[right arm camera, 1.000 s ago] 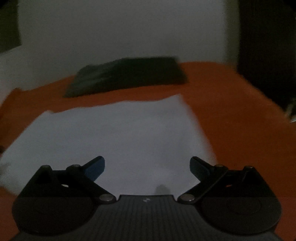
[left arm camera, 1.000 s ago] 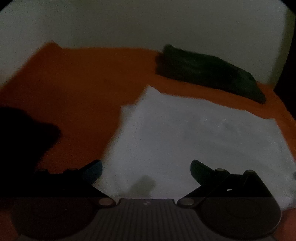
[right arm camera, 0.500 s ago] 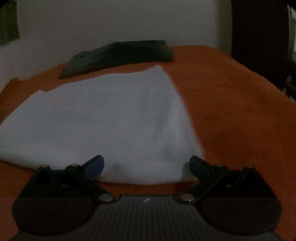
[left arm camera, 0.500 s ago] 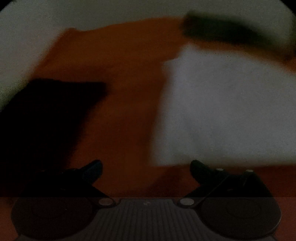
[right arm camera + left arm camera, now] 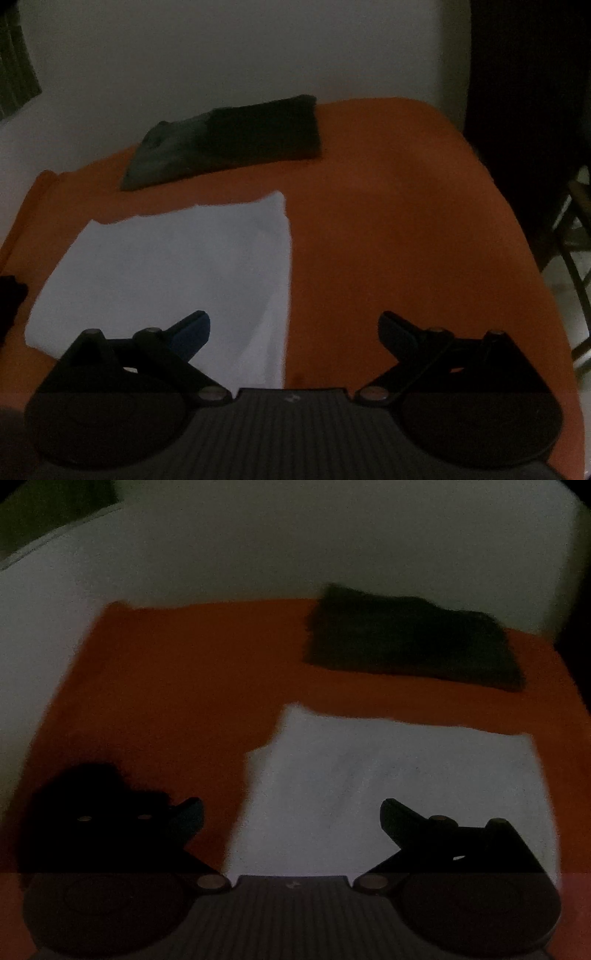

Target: Fold clothes

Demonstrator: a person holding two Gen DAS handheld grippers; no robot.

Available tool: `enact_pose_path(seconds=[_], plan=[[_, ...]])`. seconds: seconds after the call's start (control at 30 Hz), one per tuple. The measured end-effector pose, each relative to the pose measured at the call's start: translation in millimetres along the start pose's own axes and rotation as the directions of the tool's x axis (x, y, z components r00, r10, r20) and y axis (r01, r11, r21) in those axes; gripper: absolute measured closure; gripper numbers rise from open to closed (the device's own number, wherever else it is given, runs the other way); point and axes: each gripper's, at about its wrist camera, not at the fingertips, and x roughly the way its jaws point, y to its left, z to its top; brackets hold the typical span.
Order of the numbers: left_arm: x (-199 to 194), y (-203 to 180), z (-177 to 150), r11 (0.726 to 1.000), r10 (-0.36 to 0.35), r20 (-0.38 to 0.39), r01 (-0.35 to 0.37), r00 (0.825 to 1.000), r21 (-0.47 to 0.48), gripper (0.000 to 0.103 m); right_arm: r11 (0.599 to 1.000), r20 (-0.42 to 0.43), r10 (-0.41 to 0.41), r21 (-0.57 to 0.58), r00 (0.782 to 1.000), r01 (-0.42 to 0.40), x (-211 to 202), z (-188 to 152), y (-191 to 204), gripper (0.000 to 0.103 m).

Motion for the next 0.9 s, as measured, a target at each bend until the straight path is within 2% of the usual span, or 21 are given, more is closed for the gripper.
enact_pose_path(seconds=[0.07, 0.13, 0.23, 0.27, 0.33, 0.37, 0.4, 0.5, 0.53, 0.63, 0.77, 0.9], plan=[[7, -25, 7, 0.998, -0.033, -0.018, 0.034, 0.999, 0.056, 0.000, 0.999, -0.036, -0.006, 0.035, 0.999, 0.007, -1, 22, 15, 0.002], [15, -46, 11, 0.993, -0.035, -0.060, 0.041, 0.998, 0.109, 0.000, 0.997, -0.072, -0.015, 0.078, 0.997, 0.021, -3, 42, 30, 0.000], [30, -71, 19, 0.977, 0.035, -0.181, 0.004, 0.983, 0.214, 0.000, 0.983, -0.134, -0.073, 0.158, 0.988, 0.094, -2, 65, 65, 0.000], [27, -77, 20, 0.964, 0.019, -0.188, 0.032, 0.982, 0.265, 0.000, 0.979, -0.159, -0.091, 0.169, 0.983, 0.118, -1, 73, 79, 0.000], [12, -78, 26, 0.938, -0.057, -0.144, 0.102, 0.988, 0.332, 0.000, 0.972, -0.196, -0.128, 0.168, 0.972, 0.162, 2, 89, 109, 0.000], [7, -76, 30, 0.933, -0.080, -0.136, 0.122, 0.987, 0.338, 0.000, 0.969, -0.212, -0.147, 0.162, 0.966, 0.184, 3, 97, 125, 0.000], [3, -70, 36, 0.936, -0.099, -0.142, 0.141, 0.985, 0.321, 0.000, 0.966, -0.228, -0.167, 0.156, 0.959, 0.205, 4, 104, 140, 0.000], [2, -42, 52, 0.961, -0.168, -0.176, 0.201, 0.970, 0.191, 0.000, 0.964, -0.281, -0.201, 0.115, 0.938, 0.241, 14, 125, 185, 0.000], [4, -35, 55, 0.962, -0.189, -0.183, 0.219, 0.965, 0.160, 0.000, 0.967, -0.304, -0.204, 0.085, 0.931, 0.240, 19, 130, 201, 0.000], [19, -16, 62, 0.962, -0.231, -0.216, 0.257, 0.949, 0.098, 0.000, 0.979, -0.331, -0.186, 0.021, 0.925, 0.204, 27, 143, 236, 0.000], [51, 11, 64, 0.974, -0.212, -0.265, 0.226, 0.941, 0.023, 0.000, 0.980, -0.361, -0.199, -0.044, 0.911, 0.196, 45, 153, 258, 0.000], [79, 37, 67, 0.989, -0.139, -0.253, 0.149, 0.957, 0.017, 0.000, 0.986, -0.376, -0.168, -0.074, 0.911, 0.151, 73, 155, 247, 0.000]])
